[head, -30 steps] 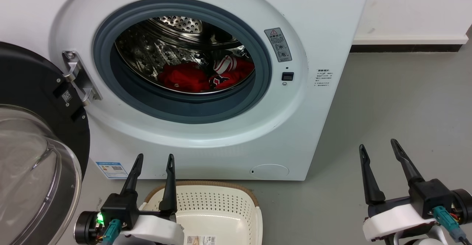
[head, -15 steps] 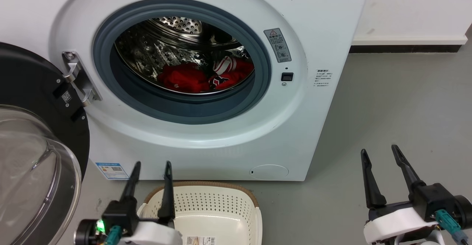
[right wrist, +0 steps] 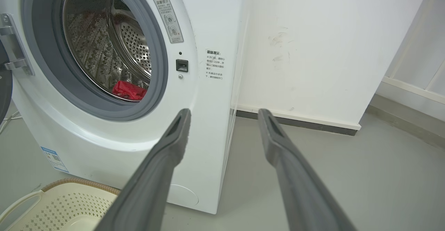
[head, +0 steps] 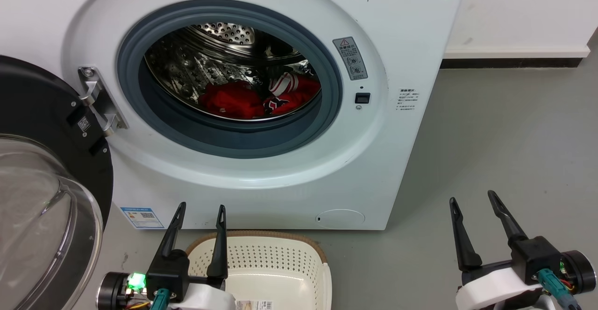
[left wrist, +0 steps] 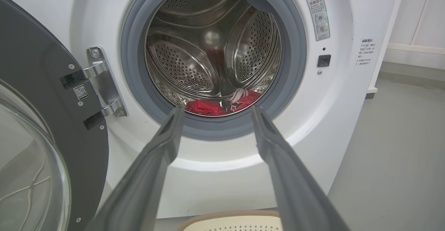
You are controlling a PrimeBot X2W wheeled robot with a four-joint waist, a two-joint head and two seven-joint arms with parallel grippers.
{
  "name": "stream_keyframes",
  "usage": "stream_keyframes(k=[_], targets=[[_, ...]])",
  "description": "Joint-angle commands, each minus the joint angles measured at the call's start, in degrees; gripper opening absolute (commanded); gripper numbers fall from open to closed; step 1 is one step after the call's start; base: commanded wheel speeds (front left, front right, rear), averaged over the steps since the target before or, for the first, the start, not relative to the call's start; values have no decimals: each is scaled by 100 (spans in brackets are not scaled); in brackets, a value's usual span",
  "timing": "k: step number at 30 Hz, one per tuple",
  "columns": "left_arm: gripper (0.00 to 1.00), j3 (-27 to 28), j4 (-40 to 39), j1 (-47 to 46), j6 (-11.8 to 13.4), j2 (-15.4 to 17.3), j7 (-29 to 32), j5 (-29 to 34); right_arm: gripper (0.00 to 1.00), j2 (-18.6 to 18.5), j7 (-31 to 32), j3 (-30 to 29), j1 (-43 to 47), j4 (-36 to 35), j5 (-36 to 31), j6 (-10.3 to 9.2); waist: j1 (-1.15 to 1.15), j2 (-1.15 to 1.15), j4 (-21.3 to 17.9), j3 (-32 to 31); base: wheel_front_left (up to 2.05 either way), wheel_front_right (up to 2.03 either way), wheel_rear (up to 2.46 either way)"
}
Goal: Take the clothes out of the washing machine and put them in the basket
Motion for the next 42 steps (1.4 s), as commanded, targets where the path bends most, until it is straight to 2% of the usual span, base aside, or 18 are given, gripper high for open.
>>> stream_keyframes(k=[1,13,17,21,27,30,34,35,36,37,42], targets=[[100,-1,-24,12,12,10,-14,26,100,-22,-12,14,-20,23,23,-2,0,-1,1,-5,0,0,0],[100,128,72,49,-151,8,-14,-124,100,-21,-12,16,-117,68,122,-2,0,-1,-124,52,0,0,0],[100,244,196,-148,-250,68,-14,-148,100,-20,-12,-32,-221,51,161,-2,0,-1,-302,329,0,0,0],[100,344,440,-521,-454,218,-14,-180,100,-18,-12,-54,-452,-25,435,-2,0,-1,-562,849,0,0,0],[100,494,885,-1698,-716,730,-15,-119,100,-15,-11,60,-842,-254,765,-3,0,-1,-970,1833,0,0,0],[100,465,1423,-2466,-842,1075,-14,-116,100,-12,-11,107,-1009,-312,919,-3,0,-1,-1164,2285,0,0,0],[100,297,2174,-3742,-938,1530,343,-136,100,-9,-11,150,-1234,-355,1064,-3,0,-1,-1343,2854,0,0,0],[100,297,2174,-3742,-938,1530,343,-136,100,-9,-11,150,-1234,-355,1064,-3,0,-1,-1343,2854,0,0,0],[100,215,2473,-4363,-969,1728,639,-162,100,-7,-11,178,-1365,-402,1132,-3,0,-1,-1449,3142,0,0,0],[100,215,2473,-4363,-969,1728,639,-162,100,-7,-11,178,-1365,-402,1132,-3,0,-1,-1449,3142,0,0,0],[100,-179,3186,-5996,-985,2077,1733,-422,100,-3,-11,203,-1557,-503,1336,-3,0,-1,-1545,3710,0,0,0]])
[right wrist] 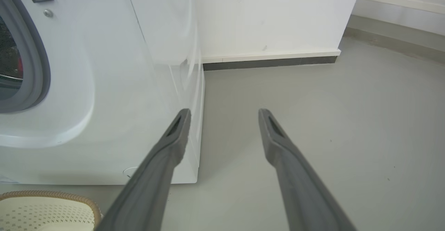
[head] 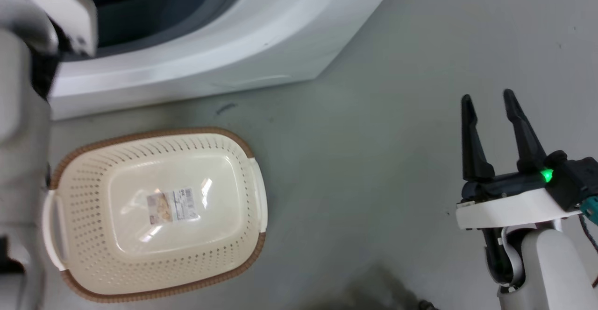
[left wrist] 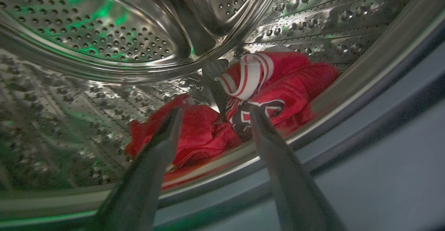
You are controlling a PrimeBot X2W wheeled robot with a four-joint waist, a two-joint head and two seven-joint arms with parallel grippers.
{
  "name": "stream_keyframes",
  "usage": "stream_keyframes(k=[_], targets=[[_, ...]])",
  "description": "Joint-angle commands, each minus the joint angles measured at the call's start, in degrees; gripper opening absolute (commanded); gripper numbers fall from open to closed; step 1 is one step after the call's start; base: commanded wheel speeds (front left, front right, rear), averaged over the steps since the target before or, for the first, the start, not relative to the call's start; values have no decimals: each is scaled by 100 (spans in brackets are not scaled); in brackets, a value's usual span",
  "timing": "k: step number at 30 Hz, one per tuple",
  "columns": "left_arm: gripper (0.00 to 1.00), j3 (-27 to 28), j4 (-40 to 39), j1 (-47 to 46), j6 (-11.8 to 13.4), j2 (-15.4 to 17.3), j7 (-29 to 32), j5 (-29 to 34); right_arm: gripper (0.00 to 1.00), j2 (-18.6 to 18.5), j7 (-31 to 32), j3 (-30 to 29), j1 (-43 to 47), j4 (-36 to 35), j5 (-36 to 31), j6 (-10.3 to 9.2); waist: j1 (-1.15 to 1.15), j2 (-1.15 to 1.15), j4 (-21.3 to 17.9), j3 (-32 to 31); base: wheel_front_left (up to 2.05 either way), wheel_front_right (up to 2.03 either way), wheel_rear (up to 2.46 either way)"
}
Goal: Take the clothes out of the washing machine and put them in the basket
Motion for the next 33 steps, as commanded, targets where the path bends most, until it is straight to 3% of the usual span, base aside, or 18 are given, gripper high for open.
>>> stream_keyframes(k=[1,7,16,25,33], targets=[[100,-29,41,-212,2,110,123,-38,100,19,-10,63,-143,-12,35,-4,-2,0,-253,508,0,0,0],[100,-702,665,-1920,0,697,1638,-312,100,16,-10,298,-305,-68,286,-4,-2,0,-513,1046,0,0,0],[100,-1342,1098,-3634,-1,1374,3459,-668,100,16,-10,710,-423,-255,575,-4,-2,0,-876,1608,0,0,0],[100,-1653,1264,-4130,-2,1804,4606,-820,100,15,-11,827,-442,-476,816,-5,-2,0,-1115,1883,0,0,0],[100,-1778,1209,-3840,-2,1958,5060,-1122,100,15,-11,867,-444,-536,851,-5,-2,0,-1141,2011,0,0,0]])
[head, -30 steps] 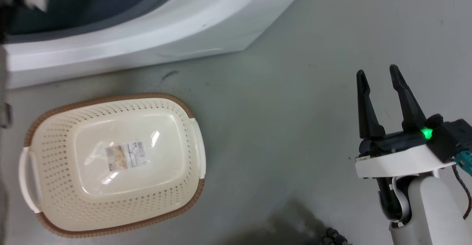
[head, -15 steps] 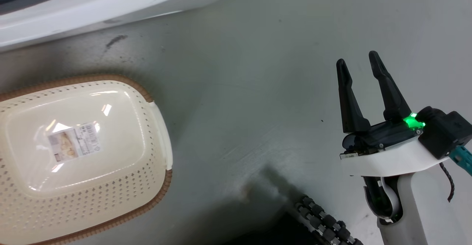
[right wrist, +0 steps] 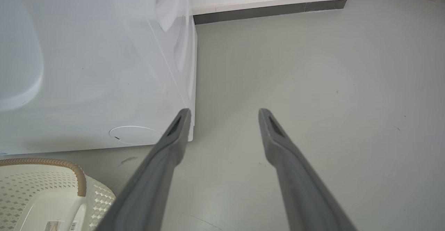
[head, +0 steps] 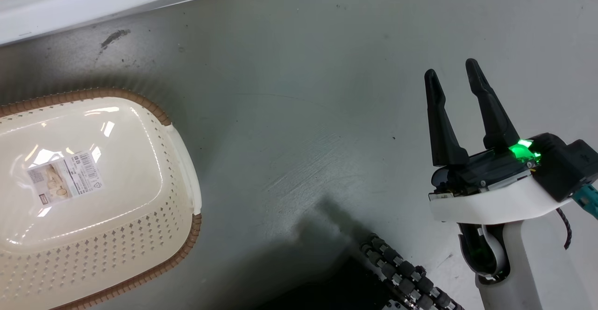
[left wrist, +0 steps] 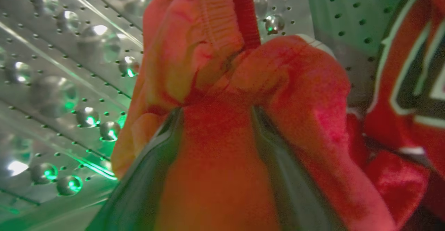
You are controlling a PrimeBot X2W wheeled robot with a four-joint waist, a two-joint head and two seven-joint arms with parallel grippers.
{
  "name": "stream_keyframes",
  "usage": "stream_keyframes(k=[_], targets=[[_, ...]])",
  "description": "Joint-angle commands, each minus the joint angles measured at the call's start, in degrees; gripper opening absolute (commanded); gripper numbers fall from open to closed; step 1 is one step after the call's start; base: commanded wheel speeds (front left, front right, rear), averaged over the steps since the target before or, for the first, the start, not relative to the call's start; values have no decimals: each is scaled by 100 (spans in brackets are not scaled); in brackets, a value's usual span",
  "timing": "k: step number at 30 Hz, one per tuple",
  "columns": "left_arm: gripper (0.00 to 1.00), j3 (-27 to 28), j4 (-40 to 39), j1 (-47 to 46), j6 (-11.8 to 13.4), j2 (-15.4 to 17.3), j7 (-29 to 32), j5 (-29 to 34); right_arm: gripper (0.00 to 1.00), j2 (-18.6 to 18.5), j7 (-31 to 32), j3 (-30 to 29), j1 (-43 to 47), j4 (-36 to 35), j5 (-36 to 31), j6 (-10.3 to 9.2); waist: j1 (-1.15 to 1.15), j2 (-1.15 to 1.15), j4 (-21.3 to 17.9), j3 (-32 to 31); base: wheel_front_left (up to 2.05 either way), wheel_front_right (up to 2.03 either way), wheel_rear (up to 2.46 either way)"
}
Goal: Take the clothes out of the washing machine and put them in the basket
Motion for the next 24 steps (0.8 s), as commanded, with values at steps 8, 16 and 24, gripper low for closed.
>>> stream_keyframes(k=[8,16,24], targets=[[0,-87,-190,236,-2,82,-174,-185,100,9,-10,-60,-155,-5,-78,-6,0,0,81,-39,0,0,0],[0,-24,-175,474,44,-193,-1418,-329,100,8,-11,-247,-186,68,-258,-6,0,0,283,-474,0,0,0],[0,-36,127,1329,26,-709,-3090,-604,100,6,-10,-550,-111,106,-638,-6,0,0,707,-1276,0,0,0]])
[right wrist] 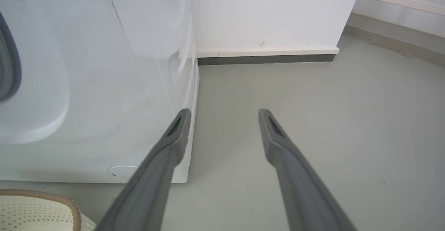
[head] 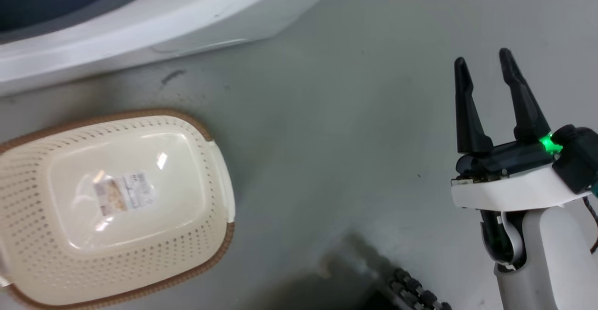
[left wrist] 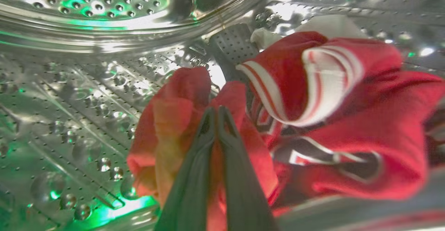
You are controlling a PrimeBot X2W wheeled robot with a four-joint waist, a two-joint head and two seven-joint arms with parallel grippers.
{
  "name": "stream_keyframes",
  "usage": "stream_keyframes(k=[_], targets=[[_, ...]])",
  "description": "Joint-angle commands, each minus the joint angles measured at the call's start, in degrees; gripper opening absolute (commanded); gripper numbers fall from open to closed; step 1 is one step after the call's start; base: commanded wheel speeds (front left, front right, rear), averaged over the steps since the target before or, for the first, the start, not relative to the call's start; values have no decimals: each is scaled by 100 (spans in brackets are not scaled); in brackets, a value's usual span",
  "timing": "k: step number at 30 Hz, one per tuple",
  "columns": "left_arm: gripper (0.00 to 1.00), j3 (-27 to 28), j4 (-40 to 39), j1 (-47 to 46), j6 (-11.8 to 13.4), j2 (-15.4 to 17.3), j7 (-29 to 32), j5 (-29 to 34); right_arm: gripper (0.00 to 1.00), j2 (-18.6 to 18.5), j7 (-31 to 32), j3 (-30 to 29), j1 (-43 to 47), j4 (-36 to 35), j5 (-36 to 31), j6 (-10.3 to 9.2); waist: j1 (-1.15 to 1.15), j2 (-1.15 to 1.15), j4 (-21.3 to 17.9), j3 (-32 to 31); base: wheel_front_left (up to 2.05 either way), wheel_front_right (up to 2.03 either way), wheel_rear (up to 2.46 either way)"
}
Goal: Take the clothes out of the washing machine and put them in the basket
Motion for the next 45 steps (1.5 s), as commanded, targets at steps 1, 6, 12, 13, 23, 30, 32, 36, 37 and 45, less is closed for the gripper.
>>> stream_keyframes(k=[1,6,12,13,23,30,32,36,37,45], targets=[[0,13,66,243,-9,-100,-302,-70,100,-1,-10,-56,6,18,-67,-6,0,0,279,-416,0,0,0],[0,50,297,1016,106,-502,-1568,-203,100,-1,-10,-124,148,59,-315,-6,0,0,543,-1021,0,0,0],[0,44,494,1882,193,-987,-2885,-321,100,-2,-10,-190,453,143,-625,-6,0,0,878,-1715,0,0,0],[0,12,518,2004,217,-1055,-3095,-296,100,-1,-10,-192,508,159,-663,-6,0,0,930,-1813,0,0,0],[0,166,-100,3109,360,-1589,-3878,-283,100,-1,-10,-267,906,294,-1020,-6,0,0,1438,-2667,0,0,0],[0,812,-1788,4190,501,-1755,-3878,-58,100,-1,-10,-392,1098,378,-1095,-6,0,0,1755,-3084,0,0,0],[0,1010,-2284,4564,501,-1847,-3878,46,100,-1,-10,-405,1166,399,-1121,-6,0,0,1857,-3207,0,0,0],[0,1246,-3033,5217,426,-2013,-3872,272,100,-1,-10,-414,1311,440,-1150,-6,0,0,2038,-3417,0,0,0],[0,1280,-3157,5359,408,-2042,-3872,319,100,-1,-10,-414,1337,446,-1161,-6,0,0,2078,-3463,0,0,0],[0,1430,-3701,6396,261,-2196,-3873,448,100,-1,-10,-461,1476,444,-1236,-6,0,0,2303,-3621,0,0,0]])
